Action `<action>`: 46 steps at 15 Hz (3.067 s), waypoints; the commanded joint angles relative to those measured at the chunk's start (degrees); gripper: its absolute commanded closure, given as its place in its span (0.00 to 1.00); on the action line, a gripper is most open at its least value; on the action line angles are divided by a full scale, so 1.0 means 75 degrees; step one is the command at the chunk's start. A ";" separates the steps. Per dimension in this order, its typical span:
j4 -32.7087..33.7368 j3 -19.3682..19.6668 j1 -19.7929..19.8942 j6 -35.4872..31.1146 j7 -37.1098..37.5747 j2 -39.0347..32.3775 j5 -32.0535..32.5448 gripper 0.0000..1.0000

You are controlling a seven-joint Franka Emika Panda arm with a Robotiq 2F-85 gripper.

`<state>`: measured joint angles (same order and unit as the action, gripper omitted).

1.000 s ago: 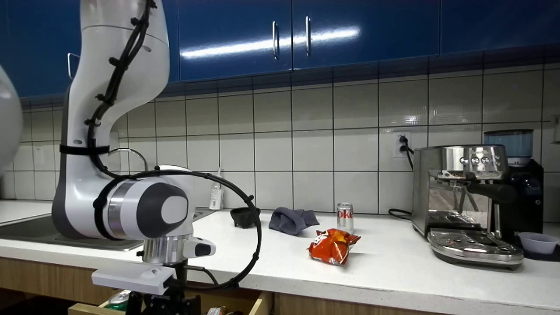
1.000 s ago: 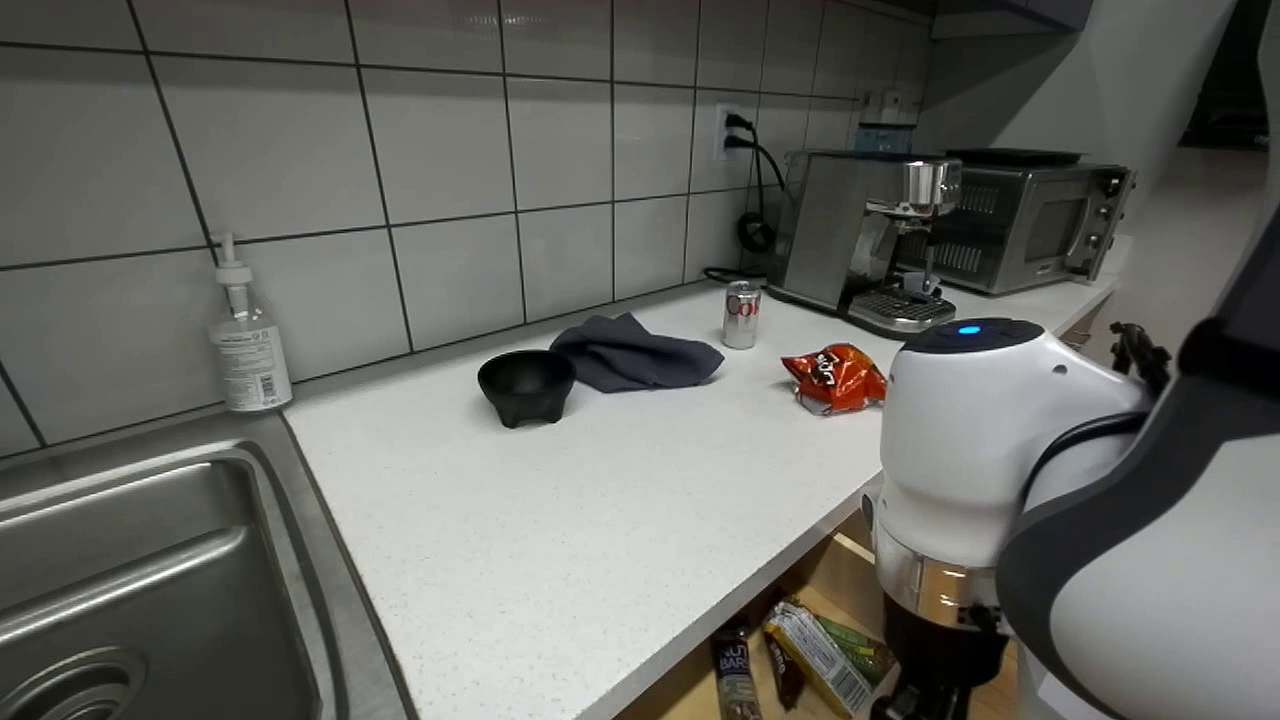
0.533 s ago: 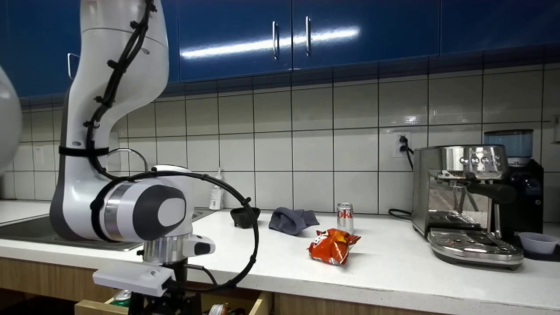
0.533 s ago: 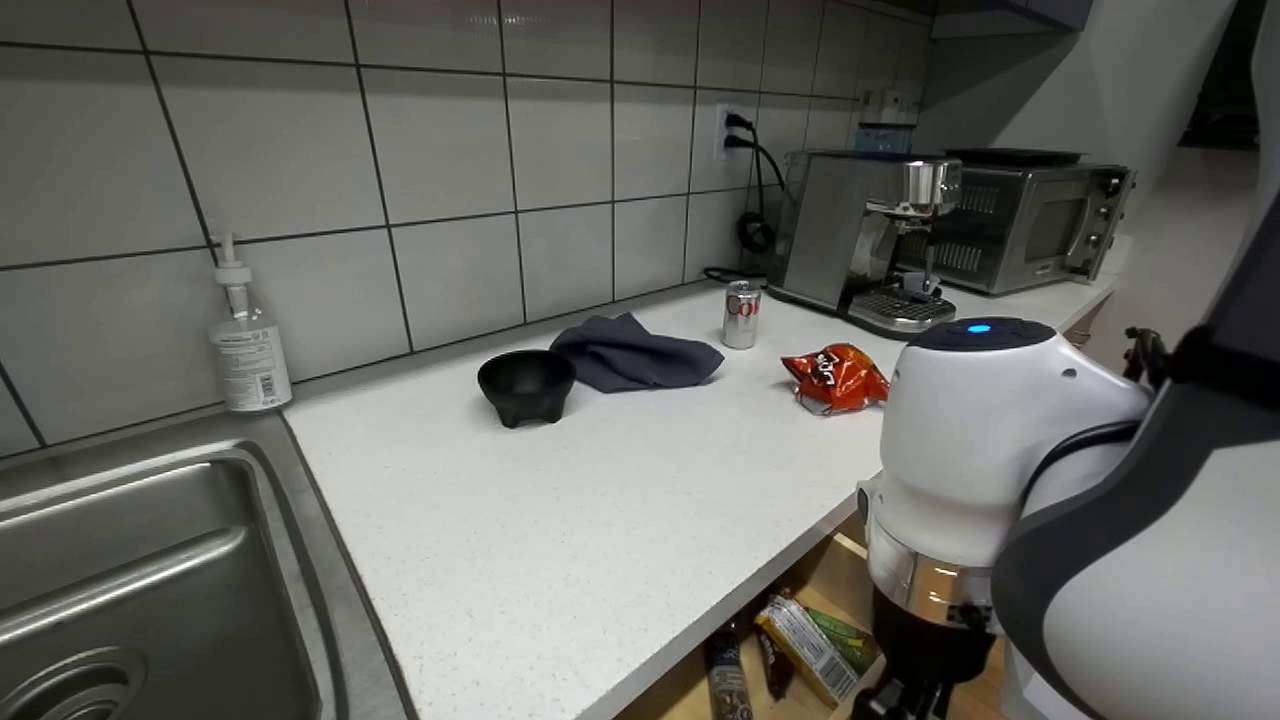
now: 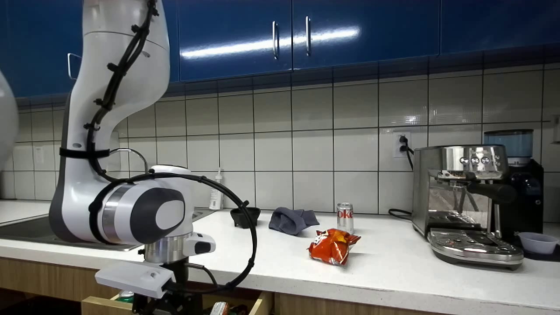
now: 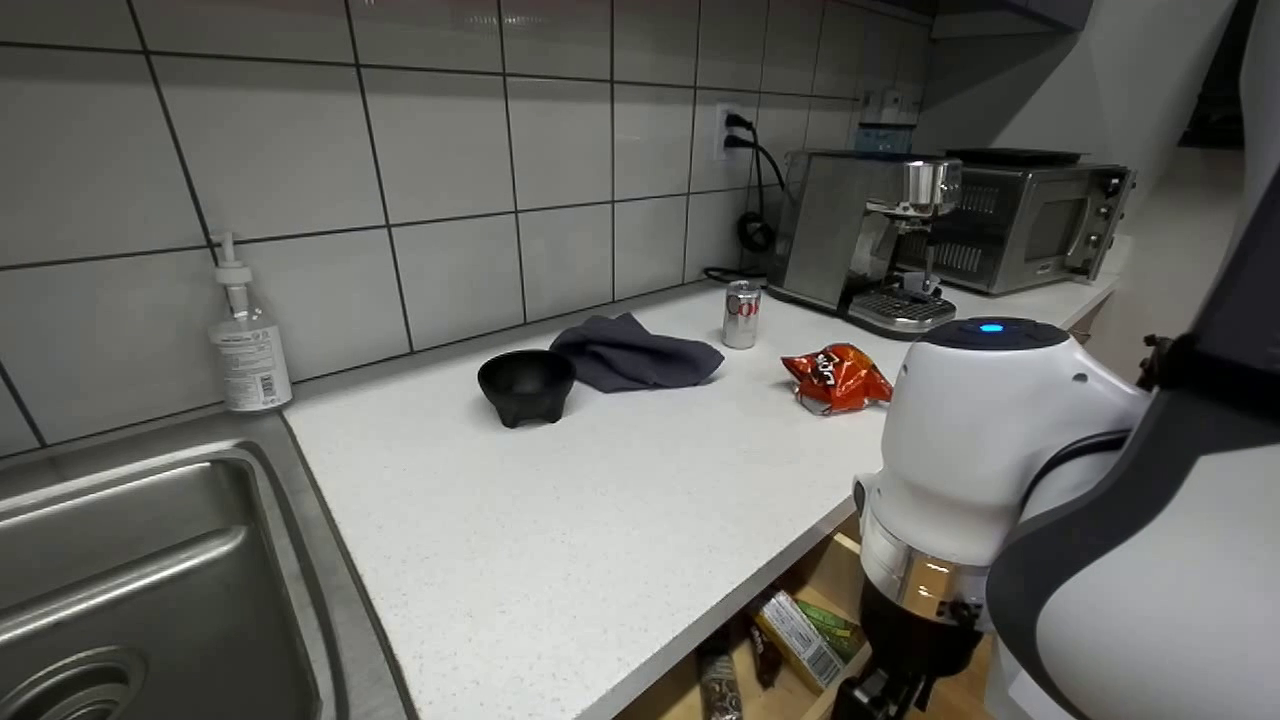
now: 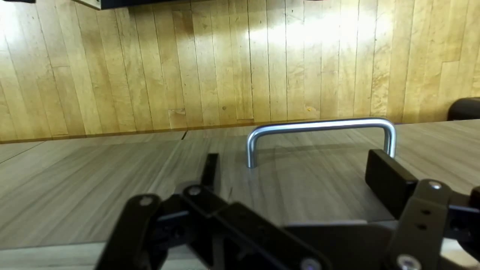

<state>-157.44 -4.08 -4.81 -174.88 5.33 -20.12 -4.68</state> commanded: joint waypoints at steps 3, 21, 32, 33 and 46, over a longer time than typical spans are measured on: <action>0.0278 -0.0140 0.0209 -0.0528 -0.0020 -0.0186 -0.0038 0.00; 0.0843 0.0429 -0.0548 -0.1283 -0.0065 -0.0646 0.0187 0.00; 0.1720 0.1355 -0.1768 -0.1423 0.0152 -0.1193 0.0051 0.00; 0.1760 0.1427 -0.1850 -0.1434 0.0221 -0.1226 0.0023 0.00; 0.0622 0.0821 -0.1380 -0.1778 0.0312 -0.0309 -0.0063 0.00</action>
<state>-149.61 4.87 -17.42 -185.04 7.21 -26.67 -4.45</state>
